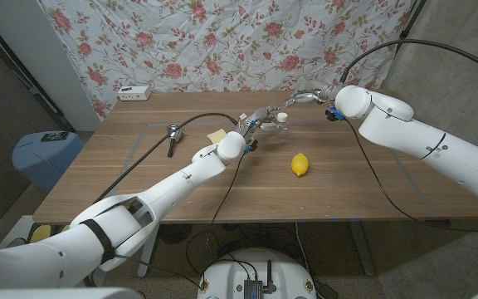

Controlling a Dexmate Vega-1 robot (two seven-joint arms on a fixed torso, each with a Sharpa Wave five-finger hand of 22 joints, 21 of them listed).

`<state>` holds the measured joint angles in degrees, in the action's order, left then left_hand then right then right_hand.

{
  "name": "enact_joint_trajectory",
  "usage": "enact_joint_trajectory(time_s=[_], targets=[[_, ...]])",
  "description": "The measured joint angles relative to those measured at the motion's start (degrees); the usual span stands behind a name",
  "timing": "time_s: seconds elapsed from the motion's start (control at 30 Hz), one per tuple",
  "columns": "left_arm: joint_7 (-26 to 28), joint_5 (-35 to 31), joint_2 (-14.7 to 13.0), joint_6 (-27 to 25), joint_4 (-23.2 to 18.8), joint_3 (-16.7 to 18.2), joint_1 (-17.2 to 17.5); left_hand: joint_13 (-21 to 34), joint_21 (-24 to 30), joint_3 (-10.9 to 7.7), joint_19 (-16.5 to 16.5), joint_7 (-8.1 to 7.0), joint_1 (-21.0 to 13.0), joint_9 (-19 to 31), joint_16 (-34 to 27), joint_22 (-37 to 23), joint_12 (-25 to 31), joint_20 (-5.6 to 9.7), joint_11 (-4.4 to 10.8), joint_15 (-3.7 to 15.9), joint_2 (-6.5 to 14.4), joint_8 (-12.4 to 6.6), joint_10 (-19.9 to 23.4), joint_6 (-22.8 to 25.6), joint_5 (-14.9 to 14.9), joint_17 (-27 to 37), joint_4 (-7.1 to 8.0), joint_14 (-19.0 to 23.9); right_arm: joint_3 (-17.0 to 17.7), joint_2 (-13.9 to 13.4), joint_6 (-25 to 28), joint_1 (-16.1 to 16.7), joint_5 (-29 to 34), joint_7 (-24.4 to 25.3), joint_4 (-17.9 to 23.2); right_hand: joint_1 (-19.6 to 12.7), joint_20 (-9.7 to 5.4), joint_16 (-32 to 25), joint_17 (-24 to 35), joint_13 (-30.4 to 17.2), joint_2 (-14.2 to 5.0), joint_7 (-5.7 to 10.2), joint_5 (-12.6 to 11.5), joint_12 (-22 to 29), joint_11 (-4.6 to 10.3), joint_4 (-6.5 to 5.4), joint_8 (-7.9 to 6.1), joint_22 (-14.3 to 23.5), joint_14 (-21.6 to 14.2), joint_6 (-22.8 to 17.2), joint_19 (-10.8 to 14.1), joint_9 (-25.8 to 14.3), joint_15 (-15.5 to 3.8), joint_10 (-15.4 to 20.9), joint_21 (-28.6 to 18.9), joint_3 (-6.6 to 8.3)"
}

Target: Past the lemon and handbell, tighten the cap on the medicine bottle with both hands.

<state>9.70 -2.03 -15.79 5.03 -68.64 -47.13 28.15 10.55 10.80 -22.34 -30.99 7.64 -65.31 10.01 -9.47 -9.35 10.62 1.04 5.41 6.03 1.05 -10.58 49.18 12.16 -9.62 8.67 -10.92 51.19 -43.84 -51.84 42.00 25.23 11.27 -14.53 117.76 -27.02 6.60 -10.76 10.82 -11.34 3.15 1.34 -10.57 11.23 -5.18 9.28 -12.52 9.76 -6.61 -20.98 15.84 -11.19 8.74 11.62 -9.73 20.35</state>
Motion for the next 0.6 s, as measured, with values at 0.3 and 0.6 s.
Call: enact_joint_trajectory(time_s=[0.3,0.6], targets=[[0.0,-0.1,0.3,0.7,0.6,-0.2,-0.3,0.0,-0.2,-0.59,0.2,0.00,-0.4,0.0,0.2,0.0,0.2,0.21,0.00,0.00,-0.4,0.00,0.0,0.0,0.0,0.0,0.26,0.0,-2.0,0.8,0.5,-2.0,2.6,-3.4,-0.7,-0.4,1.84,0.0,0.0,-0.3,0.21,-0.31,0.0,-0.2,-1.83,0.01,0.47,0.0,1.5,0.2,-1.0,-0.2,2.56,-1.8,-0.2,0.00],[-0.2,-0.2,0.4,1.2,1.0,-0.4,-0.4,0.0,-0.2,-0.60,0.2,-0.01,-0.3,0.0,0.2,0.0,0.2,0.21,0.00,0.00,-0.3,0.00,0.0,0.0,0.1,0.0,0.27,0.0,-3.7,1.3,1.2,-3.6,4.9,-6.8,-1.1,-1.4,2.12,0.0,0.0,-0.3,0.16,-1.77,0.0,-0.2,-2.74,-0.19,0.47,-0.2,1.6,-0.3,-1.3,-0.2,3.05,-2.7,-0.5,0.25]])
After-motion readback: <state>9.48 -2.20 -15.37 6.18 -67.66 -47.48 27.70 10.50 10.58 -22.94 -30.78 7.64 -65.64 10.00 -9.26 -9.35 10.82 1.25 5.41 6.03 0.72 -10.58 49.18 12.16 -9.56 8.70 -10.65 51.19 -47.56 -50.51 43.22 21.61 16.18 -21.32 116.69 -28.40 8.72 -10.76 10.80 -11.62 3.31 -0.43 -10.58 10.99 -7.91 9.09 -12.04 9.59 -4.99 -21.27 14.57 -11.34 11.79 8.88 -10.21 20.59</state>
